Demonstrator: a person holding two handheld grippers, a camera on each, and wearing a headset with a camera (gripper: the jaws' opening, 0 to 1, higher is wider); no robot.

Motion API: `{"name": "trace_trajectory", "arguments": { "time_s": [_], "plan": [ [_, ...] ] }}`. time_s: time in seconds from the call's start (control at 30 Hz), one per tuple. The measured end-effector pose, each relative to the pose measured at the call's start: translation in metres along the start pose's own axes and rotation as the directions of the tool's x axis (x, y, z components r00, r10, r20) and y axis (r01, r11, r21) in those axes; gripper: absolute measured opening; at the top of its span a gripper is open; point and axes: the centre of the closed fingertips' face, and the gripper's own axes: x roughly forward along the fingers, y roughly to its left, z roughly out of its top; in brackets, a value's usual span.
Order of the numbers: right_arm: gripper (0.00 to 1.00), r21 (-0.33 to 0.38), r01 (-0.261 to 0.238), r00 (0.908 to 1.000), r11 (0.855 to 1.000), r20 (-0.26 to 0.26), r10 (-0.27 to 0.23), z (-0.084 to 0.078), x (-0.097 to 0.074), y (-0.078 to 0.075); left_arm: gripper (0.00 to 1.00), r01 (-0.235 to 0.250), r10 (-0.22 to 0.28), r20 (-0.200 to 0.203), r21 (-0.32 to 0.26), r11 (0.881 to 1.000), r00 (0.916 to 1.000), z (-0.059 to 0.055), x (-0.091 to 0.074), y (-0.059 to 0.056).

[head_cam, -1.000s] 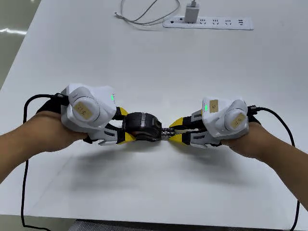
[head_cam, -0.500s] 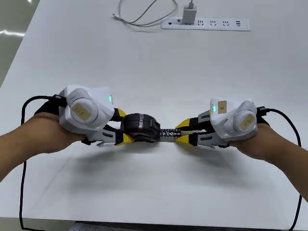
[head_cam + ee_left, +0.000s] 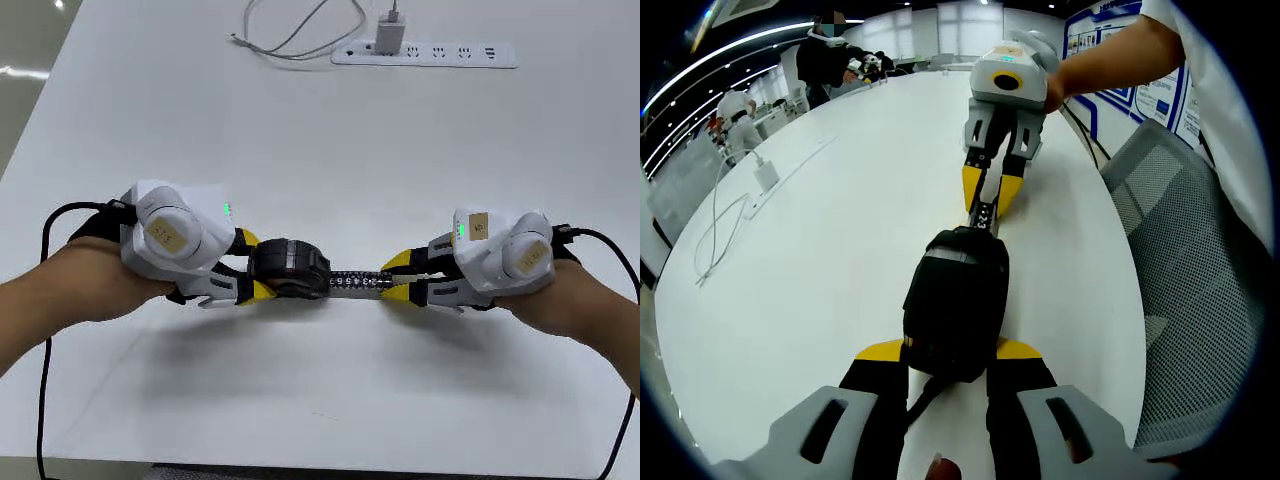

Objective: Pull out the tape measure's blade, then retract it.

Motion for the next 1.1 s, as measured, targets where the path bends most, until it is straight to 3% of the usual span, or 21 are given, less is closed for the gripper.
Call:
{"name": "trace_trajectory", "arguments": {
  "time_s": [1.1],
  "plan": [
    [0.08, 0.019, 0.015, 0.9966, 1.0, -0.082, -0.013, -0.027, -0.037, -0.002, 0.24, 0.005, -0.005, -0.009, 0.005, 1.0, 0.9999, -0.001, 0.0, 0.0]
  ]
}}
